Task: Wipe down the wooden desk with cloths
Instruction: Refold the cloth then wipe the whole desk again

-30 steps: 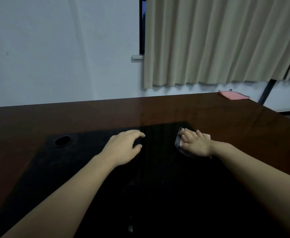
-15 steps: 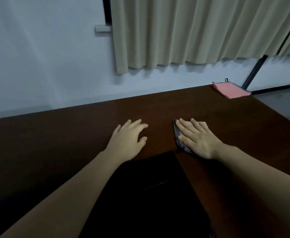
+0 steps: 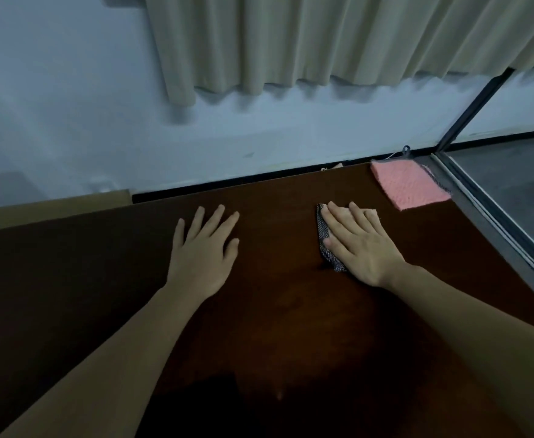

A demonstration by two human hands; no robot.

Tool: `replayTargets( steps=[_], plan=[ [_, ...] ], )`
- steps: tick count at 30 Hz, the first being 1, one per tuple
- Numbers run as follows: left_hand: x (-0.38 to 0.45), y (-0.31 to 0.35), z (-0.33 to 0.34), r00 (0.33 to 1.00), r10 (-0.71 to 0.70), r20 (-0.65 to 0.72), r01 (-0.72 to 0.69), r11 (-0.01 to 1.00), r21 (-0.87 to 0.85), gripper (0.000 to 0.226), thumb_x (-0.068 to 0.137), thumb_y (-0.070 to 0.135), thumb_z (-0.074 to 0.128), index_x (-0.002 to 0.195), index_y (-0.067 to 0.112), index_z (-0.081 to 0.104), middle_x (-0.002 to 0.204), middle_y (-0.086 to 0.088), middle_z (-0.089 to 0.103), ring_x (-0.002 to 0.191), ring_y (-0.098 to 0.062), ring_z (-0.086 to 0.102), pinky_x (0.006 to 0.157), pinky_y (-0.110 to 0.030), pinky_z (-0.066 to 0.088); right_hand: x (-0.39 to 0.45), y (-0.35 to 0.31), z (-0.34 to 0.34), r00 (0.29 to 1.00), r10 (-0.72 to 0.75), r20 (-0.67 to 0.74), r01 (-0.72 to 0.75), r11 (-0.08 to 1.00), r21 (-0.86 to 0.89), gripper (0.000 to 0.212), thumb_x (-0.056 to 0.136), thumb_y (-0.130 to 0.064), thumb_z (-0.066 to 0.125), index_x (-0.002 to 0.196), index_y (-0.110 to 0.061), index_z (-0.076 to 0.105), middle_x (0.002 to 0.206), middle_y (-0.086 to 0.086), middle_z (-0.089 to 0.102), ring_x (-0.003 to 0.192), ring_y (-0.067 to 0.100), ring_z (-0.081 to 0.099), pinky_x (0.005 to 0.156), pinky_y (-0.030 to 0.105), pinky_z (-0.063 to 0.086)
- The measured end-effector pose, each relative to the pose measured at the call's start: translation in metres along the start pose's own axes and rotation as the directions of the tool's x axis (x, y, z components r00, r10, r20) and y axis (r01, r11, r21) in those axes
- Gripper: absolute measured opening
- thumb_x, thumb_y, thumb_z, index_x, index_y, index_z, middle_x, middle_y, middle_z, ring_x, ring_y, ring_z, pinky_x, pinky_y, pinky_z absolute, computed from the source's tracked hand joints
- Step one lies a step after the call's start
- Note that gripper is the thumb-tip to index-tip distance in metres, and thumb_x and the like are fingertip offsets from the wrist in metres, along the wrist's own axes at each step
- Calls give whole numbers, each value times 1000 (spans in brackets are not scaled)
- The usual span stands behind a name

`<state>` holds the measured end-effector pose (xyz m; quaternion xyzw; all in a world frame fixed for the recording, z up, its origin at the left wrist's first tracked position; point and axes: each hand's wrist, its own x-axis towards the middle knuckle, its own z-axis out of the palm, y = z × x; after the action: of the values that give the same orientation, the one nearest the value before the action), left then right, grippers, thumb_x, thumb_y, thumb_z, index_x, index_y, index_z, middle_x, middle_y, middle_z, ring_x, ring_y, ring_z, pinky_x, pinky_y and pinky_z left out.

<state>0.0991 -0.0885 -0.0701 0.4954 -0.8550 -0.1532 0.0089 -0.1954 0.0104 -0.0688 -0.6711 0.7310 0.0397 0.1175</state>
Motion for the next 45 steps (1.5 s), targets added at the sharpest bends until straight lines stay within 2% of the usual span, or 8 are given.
replayTargets(
  steps=[11,14,20,24,29,34,39,45],
  plan=[
    [1,-3,10,999,-38,-16,39,998,50,65,93,63,-3,156,49,3,166,18,-9,154,-13,-14,125,-44,-9,87,36,-17,1000,15,-4,-15,1000,-21,76,90,-69,-14,158,-34,-16,168,-9,-16,155,25,-17,122,44,-14],
    [0,-3,9,999,-38,-28,40,998,46,63,96,61,1,158,48,8,167,17,-5,155,-14,-12,125,-43,-8,50,12,-10,994,-112,16,113,992,-60,83,81,-71,-32,154,-32,-24,168,-5,-17,154,30,-18,124,49,-11],
    [-2,-3,8,999,-47,-20,48,997,65,61,97,59,0,157,48,3,167,16,-7,154,-14,-15,126,-43,-8,-12,-1,3,937,-340,76,346,935,-78,70,99,-68,-6,160,-34,-14,166,-12,-19,153,20,-24,123,43,-17],
    [-2,-5,11,998,-35,-43,37,998,58,59,100,56,5,158,47,5,168,15,-4,155,-15,-12,126,-45,-5,47,27,-12,985,-173,2,172,981,-93,80,83,-76,-25,154,-39,-20,165,-11,-17,155,24,-16,123,41,-16],
    [0,-4,13,998,-34,-59,38,997,60,58,101,57,5,158,47,7,167,16,-4,155,-15,-11,126,-44,-7,107,29,-26,1000,1,17,0,998,-67,80,89,-71,-9,160,-35,-12,169,-9,-14,155,25,-14,123,43,-12],
    [0,-1,9,997,-59,-47,62,996,61,55,105,52,17,159,46,6,168,15,-4,155,-14,-12,125,-42,-9,50,-28,-10,986,-161,42,165,981,-103,80,85,-68,-28,155,-30,-22,169,-3,-13,155,32,-14,124,50,-9],
    [-2,1,6,997,-46,-65,48,998,29,55,105,50,22,160,44,12,169,13,1,156,-16,-8,126,-44,-6,-32,-49,10,911,-404,84,409,910,-58,68,105,-63,7,163,-28,1,170,-6,-2,156,25,-9,125,46,-5],
    [-2,-1,7,998,-45,-43,46,998,30,55,106,52,18,159,45,7,168,14,-5,155,-15,-12,126,-45,-7,45,-15,-7,978,-207,19,208,973,-98,71,87,-72,-19,150,-42,-29,163,-15,-27,153,20,-25,120,39,-22]
  ],
)
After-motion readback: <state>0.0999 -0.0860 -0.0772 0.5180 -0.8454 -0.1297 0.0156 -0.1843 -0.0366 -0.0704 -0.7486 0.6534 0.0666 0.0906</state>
